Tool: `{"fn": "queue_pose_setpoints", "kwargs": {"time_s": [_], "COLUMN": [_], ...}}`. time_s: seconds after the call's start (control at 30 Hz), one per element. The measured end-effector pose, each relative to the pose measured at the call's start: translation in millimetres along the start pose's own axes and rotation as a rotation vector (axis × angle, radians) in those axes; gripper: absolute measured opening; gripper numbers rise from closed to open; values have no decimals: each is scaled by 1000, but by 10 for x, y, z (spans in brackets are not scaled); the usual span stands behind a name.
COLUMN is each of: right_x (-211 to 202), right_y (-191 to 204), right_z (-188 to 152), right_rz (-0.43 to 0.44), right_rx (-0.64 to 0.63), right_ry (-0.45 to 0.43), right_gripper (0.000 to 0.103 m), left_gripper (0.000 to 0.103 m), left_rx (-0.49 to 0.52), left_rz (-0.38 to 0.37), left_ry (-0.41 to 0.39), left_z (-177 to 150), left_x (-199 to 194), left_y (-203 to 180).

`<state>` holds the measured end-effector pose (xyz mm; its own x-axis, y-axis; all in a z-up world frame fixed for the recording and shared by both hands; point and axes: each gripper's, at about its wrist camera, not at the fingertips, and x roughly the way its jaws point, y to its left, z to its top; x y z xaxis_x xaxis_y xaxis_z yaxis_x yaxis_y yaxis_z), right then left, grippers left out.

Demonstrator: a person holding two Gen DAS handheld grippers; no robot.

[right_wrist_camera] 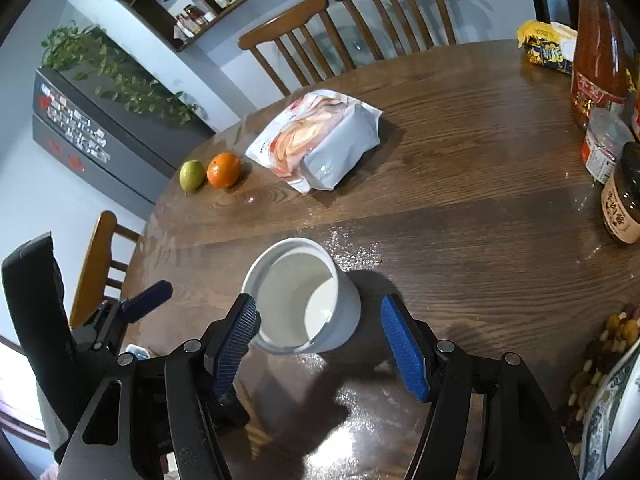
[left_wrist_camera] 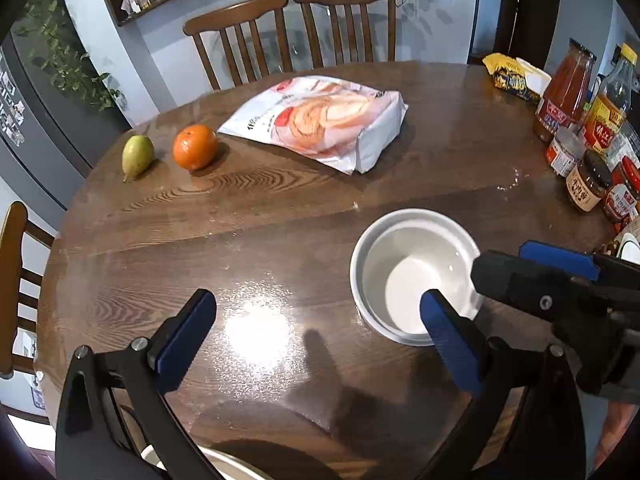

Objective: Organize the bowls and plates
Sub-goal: 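Grasp the ramekin rim with the right tool while the left tool closes on it, then lift the small white ramekin off the table with both tools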

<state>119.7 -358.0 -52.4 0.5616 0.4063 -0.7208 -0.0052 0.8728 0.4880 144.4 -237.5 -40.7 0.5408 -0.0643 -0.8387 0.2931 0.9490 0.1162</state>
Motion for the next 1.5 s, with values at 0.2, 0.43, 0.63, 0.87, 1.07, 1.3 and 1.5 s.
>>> {"fn": "queue_pose_setpoints", "kwargs": {"time_s": [0.2,0.43,0.63,0.87,1.07,1.3,1.5], "right_x": [149,247,300,352,375,440,428], "right_y": [3,-17,-62,-42,-68,-147,-144], "right_z": [28,44,34,43,37,7,-3], "right_rz": [-4,3,25,28,17,8,-9], "right_rx": [0,8,35,24,25,42,26], "right_ry": [31,50,64,77,79,81,63], "right_gripper": [63,55,48,41,32,26,26], "left_gripper": [96,88,75,46,31,30,30], "left_rx": [4,16,35,40,40,40,39], "left_rz": [-30,-51,-80,-115,-121,-115,-109], "left_ry": [14,24,33,53,53,45,40], "left_z": [18,32,12,-7,-8,-10,-13], "left_x": [83,129,145,185,204,232,239], "left_y": [-22,-63,-150,-199,-234,-228,-230]}}
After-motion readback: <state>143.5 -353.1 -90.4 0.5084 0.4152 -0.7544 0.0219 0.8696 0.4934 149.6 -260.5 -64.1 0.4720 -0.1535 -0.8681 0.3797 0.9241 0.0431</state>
